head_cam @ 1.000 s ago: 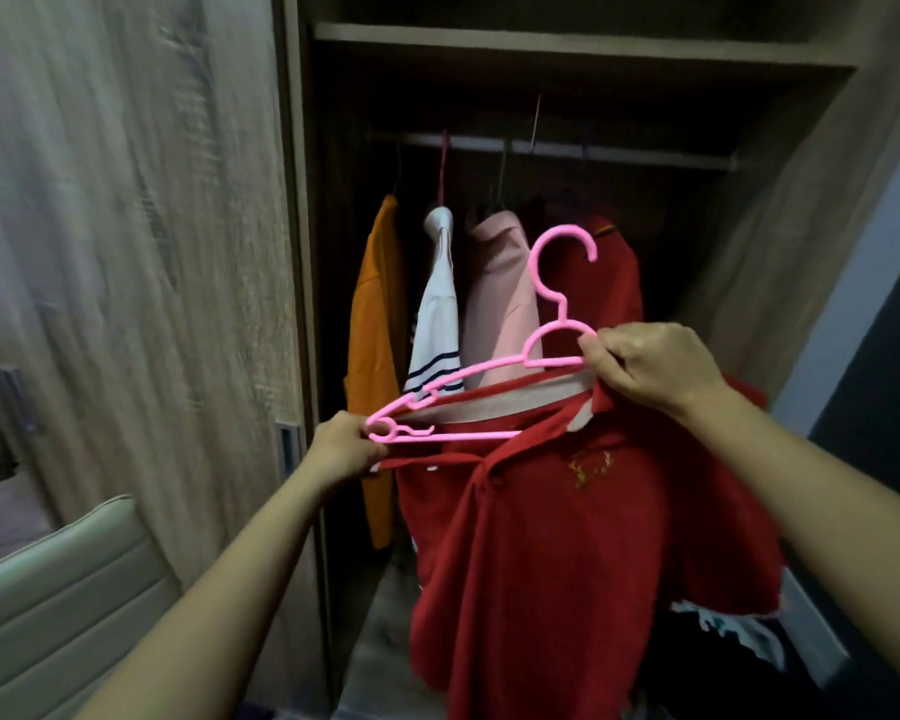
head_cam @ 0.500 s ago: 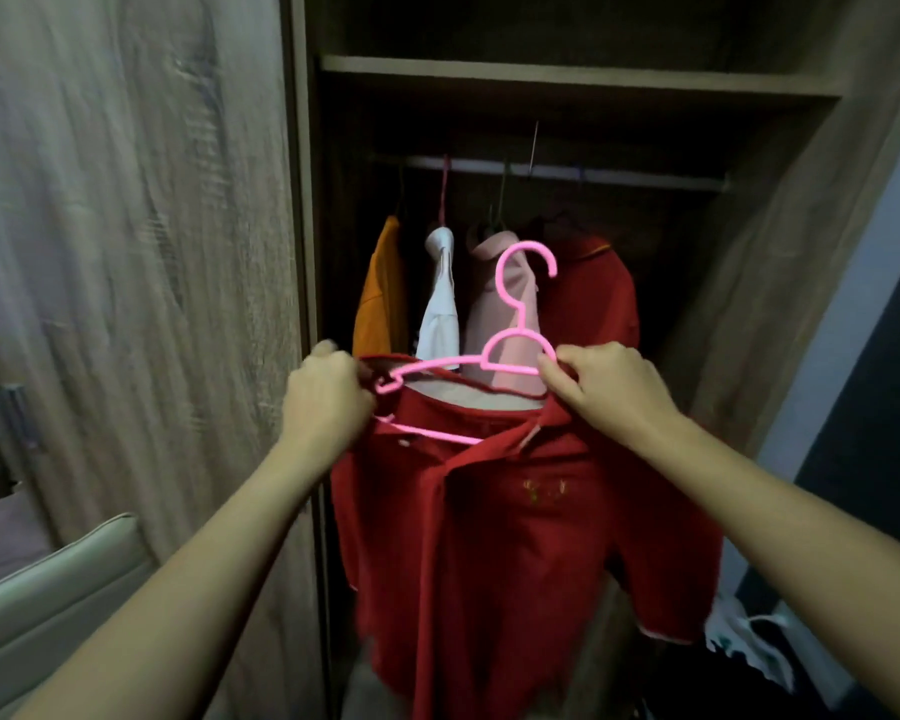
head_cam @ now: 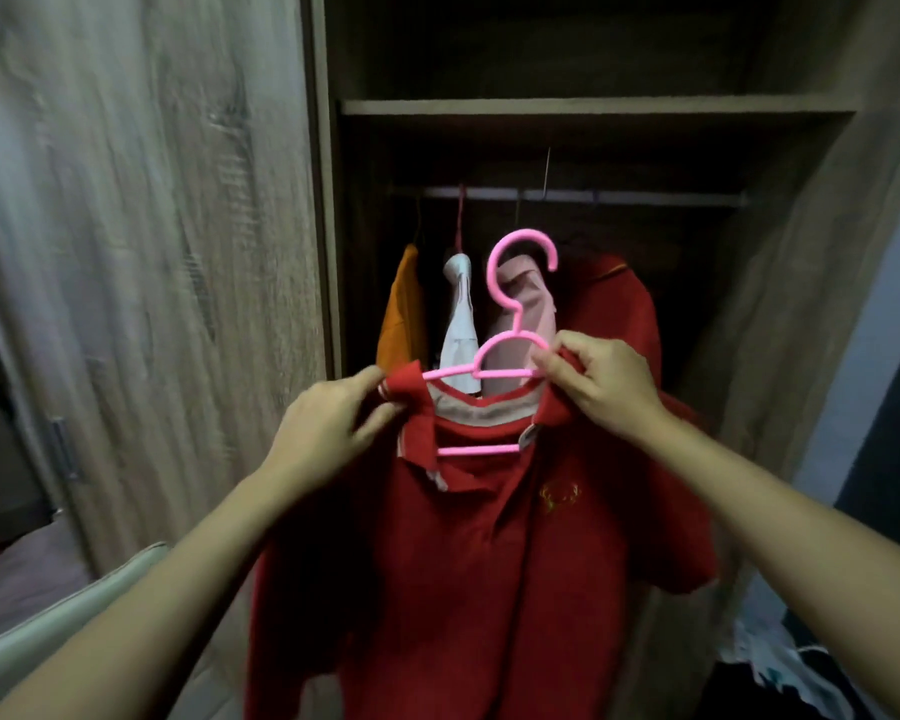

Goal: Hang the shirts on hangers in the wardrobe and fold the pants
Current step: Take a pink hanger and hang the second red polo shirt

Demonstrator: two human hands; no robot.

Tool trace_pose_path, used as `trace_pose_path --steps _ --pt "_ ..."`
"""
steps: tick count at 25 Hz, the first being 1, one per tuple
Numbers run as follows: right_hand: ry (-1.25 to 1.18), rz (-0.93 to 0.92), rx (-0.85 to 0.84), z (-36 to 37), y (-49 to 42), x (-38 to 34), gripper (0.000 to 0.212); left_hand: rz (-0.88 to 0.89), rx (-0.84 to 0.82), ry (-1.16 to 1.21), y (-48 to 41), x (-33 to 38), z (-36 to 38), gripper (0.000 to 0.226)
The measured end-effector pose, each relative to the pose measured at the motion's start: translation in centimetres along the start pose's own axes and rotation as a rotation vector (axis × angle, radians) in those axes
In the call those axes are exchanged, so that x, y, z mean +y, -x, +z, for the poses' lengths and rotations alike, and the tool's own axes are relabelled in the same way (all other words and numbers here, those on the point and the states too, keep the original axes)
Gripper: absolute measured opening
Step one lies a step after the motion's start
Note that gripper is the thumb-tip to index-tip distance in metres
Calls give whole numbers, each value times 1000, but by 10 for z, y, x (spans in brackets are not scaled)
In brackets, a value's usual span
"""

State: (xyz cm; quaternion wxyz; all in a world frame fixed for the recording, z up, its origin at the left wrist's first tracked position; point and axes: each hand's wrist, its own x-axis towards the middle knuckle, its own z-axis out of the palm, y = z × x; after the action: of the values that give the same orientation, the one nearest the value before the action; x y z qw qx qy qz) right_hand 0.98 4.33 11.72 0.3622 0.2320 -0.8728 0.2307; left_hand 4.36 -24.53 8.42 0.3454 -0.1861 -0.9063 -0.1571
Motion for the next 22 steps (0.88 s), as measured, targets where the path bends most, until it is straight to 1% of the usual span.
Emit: trace_pose_path --steps 2,4,6,8,9,10,12,13,15,16,17,19,20,22 --pt "31 -55 -68 7 -2 -6 53 111 -80 109 -4 -2 -3 51" --pt "33 -96 -79 7 -6 -8 52 135 -83 253 -9 -5 -11 40" --pt "50 -102 -51 -2 -13 -4 54 78 -10 354 -11 -15 -22 35" --pt "68 -80 -4 -9 -17 3 55 29 61 369 -10 -26 -28 25" --pt "36 -70 -13 -10 -17 7 55 20 94 366 -9 -30 -30 19" --pt "-26 -53 -62 -11 -17 9 56 11 126 371 -9 -32 -30 16" --pt "-189 5 -195 -11 -17 16 58 4 171 410 -9 -36 -30 19" --pt "-235 31 -239 -11 -17 19 54 15 180 429 -8 -38 -31 22" --pt "-304 23 -288 -11 -16 19 28 35 171 459 -8 -41 -33 25" --pt "-352 8 -287 -12 -15 17 21 49 165 478 -7 -43 -35 22" --pt "-397 2 -269 -12 -14 15 19 62 166 502 -7 -44 -39 20" --pt "-441 -7 -193 -12 -13 13 27 95 168 532 -6 -44 -46 25" --pt "-449 -14 -158 -12 -15 12 32 120 167 518 -6 -46 -49 35" --pt "-463 -12 -118 -9 -17 8 32 138 156 426 -6 -50 -49 56"
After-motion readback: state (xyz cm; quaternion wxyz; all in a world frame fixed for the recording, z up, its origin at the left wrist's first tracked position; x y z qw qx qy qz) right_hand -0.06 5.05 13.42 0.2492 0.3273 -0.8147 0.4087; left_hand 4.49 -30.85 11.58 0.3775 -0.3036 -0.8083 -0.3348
